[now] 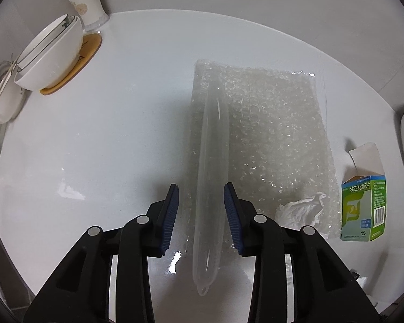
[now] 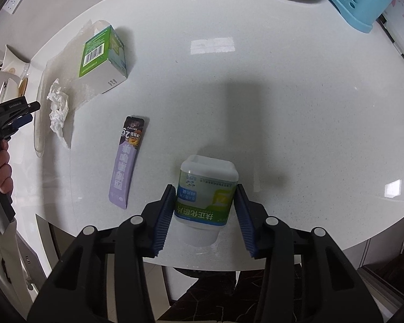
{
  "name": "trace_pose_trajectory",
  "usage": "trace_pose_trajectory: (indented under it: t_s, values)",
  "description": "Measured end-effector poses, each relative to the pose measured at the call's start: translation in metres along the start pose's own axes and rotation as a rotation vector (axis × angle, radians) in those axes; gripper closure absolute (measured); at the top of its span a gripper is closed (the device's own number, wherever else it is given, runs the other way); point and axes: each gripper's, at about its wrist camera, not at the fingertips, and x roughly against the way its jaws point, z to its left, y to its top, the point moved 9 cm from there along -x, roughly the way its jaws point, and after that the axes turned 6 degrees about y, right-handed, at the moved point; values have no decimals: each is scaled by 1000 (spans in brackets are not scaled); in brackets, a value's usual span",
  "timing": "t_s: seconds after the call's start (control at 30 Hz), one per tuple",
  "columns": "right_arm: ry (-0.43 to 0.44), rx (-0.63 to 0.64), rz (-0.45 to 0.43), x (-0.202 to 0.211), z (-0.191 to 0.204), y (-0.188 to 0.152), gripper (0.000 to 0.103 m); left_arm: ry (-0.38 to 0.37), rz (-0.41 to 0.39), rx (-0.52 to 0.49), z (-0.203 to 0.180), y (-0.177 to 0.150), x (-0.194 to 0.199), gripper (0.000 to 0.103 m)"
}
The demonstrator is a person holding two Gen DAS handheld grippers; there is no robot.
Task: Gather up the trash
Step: 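Grasp the clear plastic tube with the left tool while the right tool grasps the white-green bottle, then carry the plastic tube and white-green bottle down over the wastebasket with both tools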
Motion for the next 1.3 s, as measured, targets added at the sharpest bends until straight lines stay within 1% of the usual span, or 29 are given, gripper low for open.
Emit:
trace_pose_trajectory:
  t_s: [0.07, 0.1, 0.17, 0.23, 0.43, 0.5, 0.57, 0.6, 0.63, 0.7, 0.77, 0.8, 0.83, 0.87, 0.9, 0.97, 1.07, 1.3]
  values:
    - [3, -2, 1, 0, 0, 0, 60, -1, 4, -2, -1, 0, -1, 74]
    - [5, -2, 1, 0, 0, 0, 60, -6, 4, -5, -1, 1, -1, 86]
    - [7, 1, -2, 0, -1, 1, 61, -3, -3, -8, -2, 2, 1, 91]
    - [7, 2, -4, 0, -2, 1, 61, -10, -9, -13, -4, 3, 4, 103]
    - [7, 8, -7, 1, -5, 0, 61, -19, -3, -8, -2, 2, 5, 103]
    - [6, 9, -8, 1, -3, -1, 61, -14, -12, -4, 0, 3, 6, 101]
    - [8, 7, -5, 1, -4, -2, 61, -2, -7, -5, 1, 2, 4, 84]
    - [9, 7, -4, 1, -4, -3, 61, 7, -9, -5, 1, 1, 3, 71]
    - [10, 9, -3, 1, -4, -3, 61, 21, -13, -13, 2, 1, 3, 65]
    - [11, 10, -2, 1, -3, -4, 61, 43, -12, -30, 1, 1, -2, 65]
    - [11, 13, -2, 1, -2, -4, 61, 38, 3, -31, 0, 0, -7, 61]
    - [12, 14, -1, 1, -2, -5, 61, 41, 10, -31, 0, -1, -9, 61]
    - [12, 16, 0, 1, -2, -5, 61, 40, 17, -29, 0, -2, -11, 66]
    - [12, 17, -1, 1, -2, -5, 61, 36, 25, -26, 0, -3, -14, 73]
    - [13, 16, -1, 1, -2, -4, 61, 39, 30, -30, 0, -4, -15, 76]
    - [14, 16, -3, 1, -2, -4, 61, 41, 25, -27, 1, -4, -14, 77]
    - [15, 17, -8, 3, -3, -3, 61, 23, 18, -14, 2, -4, -9, 77]
    - [10, 22, -22, 8, -3, -4, 61, -1, -35, -4, 7, -2, 19, 78]
